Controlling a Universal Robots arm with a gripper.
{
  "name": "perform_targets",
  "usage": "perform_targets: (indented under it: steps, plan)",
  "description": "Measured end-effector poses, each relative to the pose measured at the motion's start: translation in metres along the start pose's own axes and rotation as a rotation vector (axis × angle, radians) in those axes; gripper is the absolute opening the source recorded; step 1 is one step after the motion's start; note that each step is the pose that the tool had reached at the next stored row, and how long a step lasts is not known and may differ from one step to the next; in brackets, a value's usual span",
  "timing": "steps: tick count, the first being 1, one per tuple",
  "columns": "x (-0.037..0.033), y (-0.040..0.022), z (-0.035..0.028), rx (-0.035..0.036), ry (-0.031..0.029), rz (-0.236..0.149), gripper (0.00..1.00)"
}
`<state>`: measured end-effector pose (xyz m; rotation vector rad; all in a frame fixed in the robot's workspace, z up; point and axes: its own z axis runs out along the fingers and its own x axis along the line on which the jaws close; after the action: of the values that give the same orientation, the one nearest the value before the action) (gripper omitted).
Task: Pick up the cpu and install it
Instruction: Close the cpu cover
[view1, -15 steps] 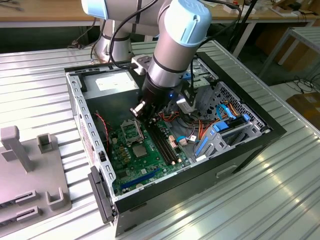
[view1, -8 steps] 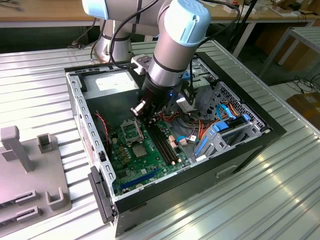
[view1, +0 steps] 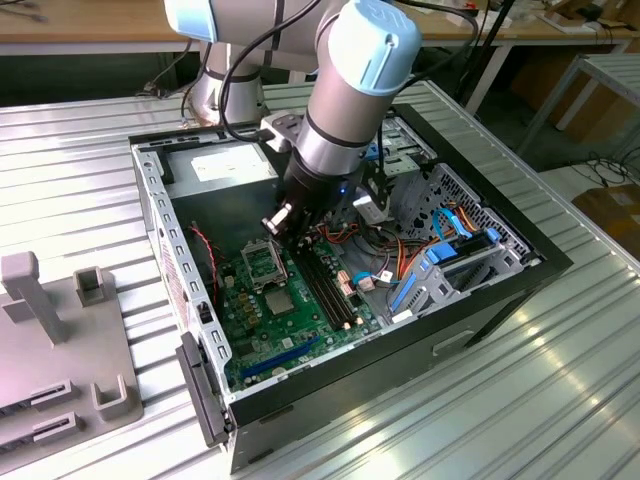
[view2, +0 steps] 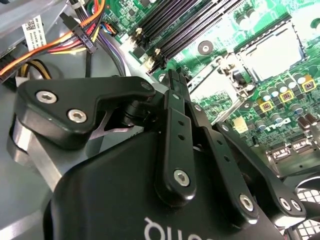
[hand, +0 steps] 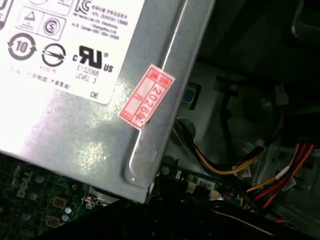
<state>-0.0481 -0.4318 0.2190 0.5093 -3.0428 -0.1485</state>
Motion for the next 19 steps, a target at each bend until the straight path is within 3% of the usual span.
perform_targets:
  steps: [8, 9, 11, 19]
  plan:
    - [-0.0020, 0.0015, 0.0029, 0.0016, 0.0006, 0.000, 0.11]
    - [-0.0038, 0.0061, 0.0064, 0.0048, 0.0016, 0.000, 0.11]
    - [-0.0033, 0.0061, 0.0077, 0.0066, 0.0064, -0.046, 0.11]
    - [-0.0024, 0.0053, 0.0067, 0.0054, 0.0064, -0.052, 0.11]
